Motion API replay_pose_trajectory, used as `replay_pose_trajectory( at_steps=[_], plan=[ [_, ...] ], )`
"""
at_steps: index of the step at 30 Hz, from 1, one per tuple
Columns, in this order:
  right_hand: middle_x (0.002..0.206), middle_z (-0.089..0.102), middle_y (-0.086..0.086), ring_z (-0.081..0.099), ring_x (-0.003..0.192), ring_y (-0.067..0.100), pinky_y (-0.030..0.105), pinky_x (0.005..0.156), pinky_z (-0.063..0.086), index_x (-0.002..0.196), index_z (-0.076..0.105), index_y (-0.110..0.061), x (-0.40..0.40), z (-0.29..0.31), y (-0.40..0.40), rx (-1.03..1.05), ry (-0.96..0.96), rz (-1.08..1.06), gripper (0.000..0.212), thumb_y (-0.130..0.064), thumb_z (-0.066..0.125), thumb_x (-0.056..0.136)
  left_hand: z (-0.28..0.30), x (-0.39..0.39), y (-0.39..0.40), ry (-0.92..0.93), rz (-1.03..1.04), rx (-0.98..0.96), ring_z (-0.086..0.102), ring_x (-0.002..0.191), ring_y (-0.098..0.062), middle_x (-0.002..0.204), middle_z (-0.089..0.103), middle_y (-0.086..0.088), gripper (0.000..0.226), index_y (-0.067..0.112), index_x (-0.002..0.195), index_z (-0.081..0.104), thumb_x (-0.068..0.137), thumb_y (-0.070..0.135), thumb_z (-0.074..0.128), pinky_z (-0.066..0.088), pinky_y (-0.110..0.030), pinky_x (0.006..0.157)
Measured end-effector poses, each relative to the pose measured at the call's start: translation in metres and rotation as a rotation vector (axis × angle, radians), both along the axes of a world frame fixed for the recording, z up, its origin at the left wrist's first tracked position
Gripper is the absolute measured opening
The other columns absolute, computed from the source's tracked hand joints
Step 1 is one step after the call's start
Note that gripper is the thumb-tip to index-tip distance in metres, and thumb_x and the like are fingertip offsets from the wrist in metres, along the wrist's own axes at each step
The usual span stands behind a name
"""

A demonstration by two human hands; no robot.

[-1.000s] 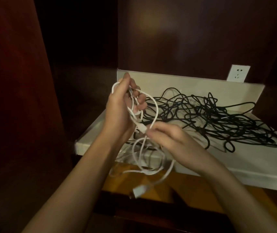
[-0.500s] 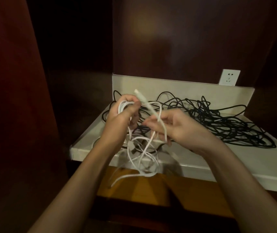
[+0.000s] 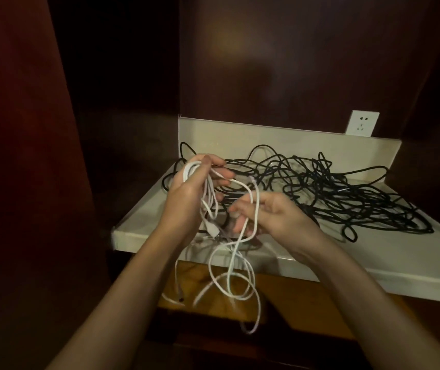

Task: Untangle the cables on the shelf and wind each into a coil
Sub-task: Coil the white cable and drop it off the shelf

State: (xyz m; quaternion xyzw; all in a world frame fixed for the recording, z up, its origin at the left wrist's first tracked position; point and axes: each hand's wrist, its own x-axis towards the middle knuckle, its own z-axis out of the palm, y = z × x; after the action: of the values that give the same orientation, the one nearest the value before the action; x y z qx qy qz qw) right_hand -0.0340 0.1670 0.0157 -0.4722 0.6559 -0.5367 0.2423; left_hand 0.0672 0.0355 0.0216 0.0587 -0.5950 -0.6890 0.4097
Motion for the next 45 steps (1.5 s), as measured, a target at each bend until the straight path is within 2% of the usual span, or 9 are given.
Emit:
replay_pose_trajectory(
  at_steps=[4,8,14,20,27,32,36,41,45],
  plan=[
    [0.071,0.067,0.008,0.067,0.063,0.019,0.031,0.063,0.059,0.111,0.063,-0.009,0.007,0.002,-0.004,-0.188,0.047,-0.011,0.021,-0.009,0.043,0.104,-0.003,0.002,0.006,0.067,0.024,0.038,0.067,0.079,-0.015,0.092,0.073,-0.005,0.022,0.015,0.104,0.064,0.106,0.022,0.042,0.049,-0.026,0.062],
    [0.067,0.059,0.003,0.055,0.055,0.012,0.029,0.052,0.048,0.127,0.057,-0.023,0.004,0.001,-0.001,-0.044,0.666,-0.095,0.027,-0.018,0.053,0.101,0.002,0.009,0.001,0.096,-0.107,0.21,0.068,0.084,-0.017,0.111,0.074,-0.01,0.023,0.013,0.115,0.061,0.106,0.023,0.043,0.054,-0.027,0.063],
    [0.08,0.052,-0.005,0.049,0.067,0.007,0.023,0.05,0.036,0.14,0.02,-0.027,0.02,0.002,-0.002,0.413,0.81,-0.051,0.099,-0.06,0.081,0.068,0.002,0.016,-0.009,0.062,-0.181,0.243,0.067,0.077,-0.015,0.094,0.074,-0.009,0.026,0.01,0.103,0.062,0.106,0.024,0.041,0.049,-0.023,0.056],
    [0.152,0.034,0.006,0.047,0.128,0.024,0.037,0.102,0.044,0.152,-0.015,-0.037,0.031,-0.01,-0.004,0.486,0.903,-0.054,0.128,-0.051,0.083,0.071,0.007,0.018,-0.02,-0.042,0.027,-0.124,0.061,0.072,-0.013,0.08,0.065,-0.007,0.025,0.012,0.096,0.063,0.107,0.022,0.043,0.045,-0.028,0.062],
    [0.065,0.055,-0.001,0.053,0.058,0.013,0.028,0.058,0.046,0.11,0.064,-0.016,0.018,-0.039,-0.01,0.077,0.069,0.108,0.014,-0.02,0.056,0.1,0.02,0.02,-0.014,0.216,-0.256,0.411,0.054,0.063,-0.013,0.066,0.046,0.003,0.031,0.02,0.083,0.051,0.106,0.036,0.04,0.051,-0.032,0.073],
    [0.082,0.069,0.001,0.066,0.076,0.016,0.038,0.072,0.054,0.09,0.067,-0.017,0.022,-0.094,-0.002,0.235,0.509,0.053,0.019,-0.036,0.066,0.093,0.033,0.023,-0.013,0.437,-0.276,0.746,0.041,0.054,-0.008,0.061,0.038,0.004,0.036,0.019,0.079,0.052,0.104,0.043,0.042,0.048,-0.018,0.052],
    [0.094,0.065,-0.006,0.061,0.081,0.013,0.034,0.073,0.052,0.111,0.054,-0.025,0.032,-0.104,0.006,0.219,1.001,0.0,0.02,-0.038,0.058,0.097,0.031,0.02,-0.011,0.418,0.113,0.441,0.026,0.05,-0.007,0.062,0.032,0.005,0.032,0.019,0.084,0.047,0.107,0.041,0.04,0.023,-0.02,0.042],
    [0.076,0.066,0.0,0.064,0.064,0.015,0.03,0.063,0.054,0.103,0.064,-0.025,0.064,-0.067,-0.009,0.077,0.224,0.095,0.009,-0.025,0.066,0.095,0.002,0.009,-0.003,0.273,0.471,-0.407,0.046,0.058,-0.003,0.072,0.05,0.011,0.01,0.027,0.097,0.053,0.103,0.03,0.045,0.038,-0.02,0.05],
    [0.077,0.065,0.001,0.06,0.068,0.013,0.037,0.066,0.049,0.097,0.069,-0.019,0.062,-0.051,-0.014,0.117,0.43,0.132,0.009,-0.025,0.063,0.096,-0.01,0.006,-0.008,0.026,0.434,-0.801,0.056,0.066,-0.012,0.08,0.059,0.006,0.016,0.026,0.1,0.054,0.098,0.041,0.051,0.046,-0.032,0.057]
  ],
)
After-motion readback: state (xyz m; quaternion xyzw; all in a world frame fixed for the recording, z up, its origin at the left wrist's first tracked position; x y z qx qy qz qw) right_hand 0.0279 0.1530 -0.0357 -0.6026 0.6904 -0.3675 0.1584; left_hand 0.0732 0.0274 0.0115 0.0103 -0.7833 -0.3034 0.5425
